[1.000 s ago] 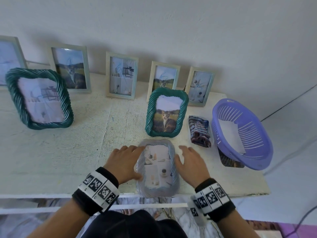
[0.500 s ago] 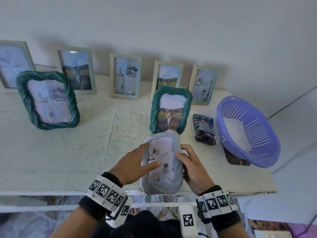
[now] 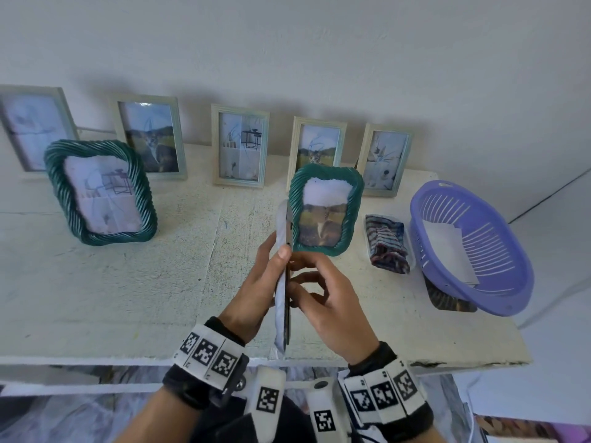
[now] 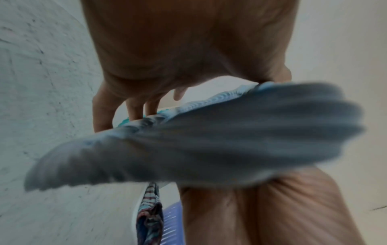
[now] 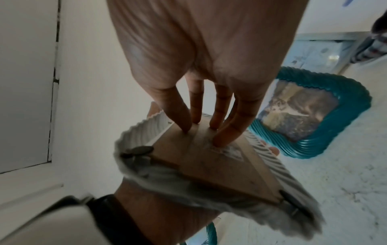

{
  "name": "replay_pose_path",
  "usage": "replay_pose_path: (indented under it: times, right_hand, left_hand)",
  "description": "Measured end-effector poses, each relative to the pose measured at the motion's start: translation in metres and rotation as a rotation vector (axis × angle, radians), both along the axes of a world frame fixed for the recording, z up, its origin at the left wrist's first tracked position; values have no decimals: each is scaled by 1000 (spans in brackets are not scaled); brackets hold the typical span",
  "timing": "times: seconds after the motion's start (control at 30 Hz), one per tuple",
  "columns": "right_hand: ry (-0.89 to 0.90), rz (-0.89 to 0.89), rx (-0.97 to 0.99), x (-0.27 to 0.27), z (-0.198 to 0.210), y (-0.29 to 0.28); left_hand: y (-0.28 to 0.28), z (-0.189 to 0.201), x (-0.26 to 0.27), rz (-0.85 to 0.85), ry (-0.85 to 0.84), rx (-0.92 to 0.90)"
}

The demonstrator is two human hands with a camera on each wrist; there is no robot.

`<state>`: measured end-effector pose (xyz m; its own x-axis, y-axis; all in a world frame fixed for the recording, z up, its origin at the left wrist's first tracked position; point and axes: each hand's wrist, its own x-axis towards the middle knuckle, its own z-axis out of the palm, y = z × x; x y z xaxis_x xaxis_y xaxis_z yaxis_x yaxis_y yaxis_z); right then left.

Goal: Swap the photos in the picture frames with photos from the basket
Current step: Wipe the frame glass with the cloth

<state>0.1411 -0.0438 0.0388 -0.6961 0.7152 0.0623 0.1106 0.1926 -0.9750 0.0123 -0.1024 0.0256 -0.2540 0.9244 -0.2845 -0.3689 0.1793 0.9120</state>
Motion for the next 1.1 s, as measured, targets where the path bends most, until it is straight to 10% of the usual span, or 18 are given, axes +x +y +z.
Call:
replay_pose_path:
  times: [0.53,0.77,0.9,1.1]
  right_hand:
    - [-435,-125,626,18,9,23]
    - [-24,-28,-519,4,22,16]
    - [90,-45,-643,3,9,35]
    - [235,102,-957,1,-3,43]
  left_hand:
    - [2,4,-16,93,235,-117]
    - [-6,-1,-8,211,551,-42]
    - [-11,-3,-20,387,408,-92]
    - [-17,4,-36,225,162,-248]
